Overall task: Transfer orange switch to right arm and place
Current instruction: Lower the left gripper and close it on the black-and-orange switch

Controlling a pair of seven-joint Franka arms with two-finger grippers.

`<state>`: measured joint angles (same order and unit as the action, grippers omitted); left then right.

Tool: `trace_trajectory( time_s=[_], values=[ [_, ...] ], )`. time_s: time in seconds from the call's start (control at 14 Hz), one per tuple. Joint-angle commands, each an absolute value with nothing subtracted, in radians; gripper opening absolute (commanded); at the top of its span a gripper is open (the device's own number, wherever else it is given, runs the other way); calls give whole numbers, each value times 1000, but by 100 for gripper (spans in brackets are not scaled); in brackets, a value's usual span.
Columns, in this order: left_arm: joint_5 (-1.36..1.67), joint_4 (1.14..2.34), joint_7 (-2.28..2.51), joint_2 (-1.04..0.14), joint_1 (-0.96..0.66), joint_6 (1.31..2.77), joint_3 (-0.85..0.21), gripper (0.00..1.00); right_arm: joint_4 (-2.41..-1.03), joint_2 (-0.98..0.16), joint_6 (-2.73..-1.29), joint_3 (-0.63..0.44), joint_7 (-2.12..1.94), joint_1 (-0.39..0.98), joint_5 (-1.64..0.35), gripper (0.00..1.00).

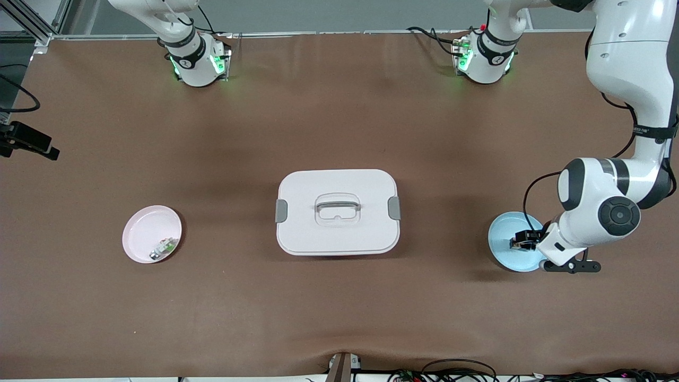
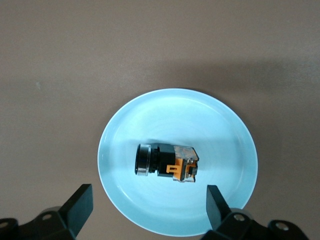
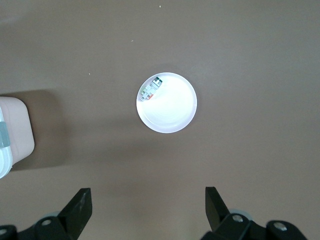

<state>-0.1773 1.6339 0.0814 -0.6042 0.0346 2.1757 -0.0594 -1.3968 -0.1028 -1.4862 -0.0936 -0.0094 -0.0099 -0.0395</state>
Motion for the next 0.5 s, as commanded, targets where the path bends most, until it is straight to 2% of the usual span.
trace_trajectory(
  time_s=[0.0, 0.43],
  values=[
    [-201, 1652, 83, -618, 38, 2258, -60, 100, -1419, -78, -1494, -91, -12, -21, -57, 100],
    [-201, 1664, 81, -650, 40, 2325, -63, 100, -1419, -80, -1496, -91, -12, -29, -58, 100]
  ],
)
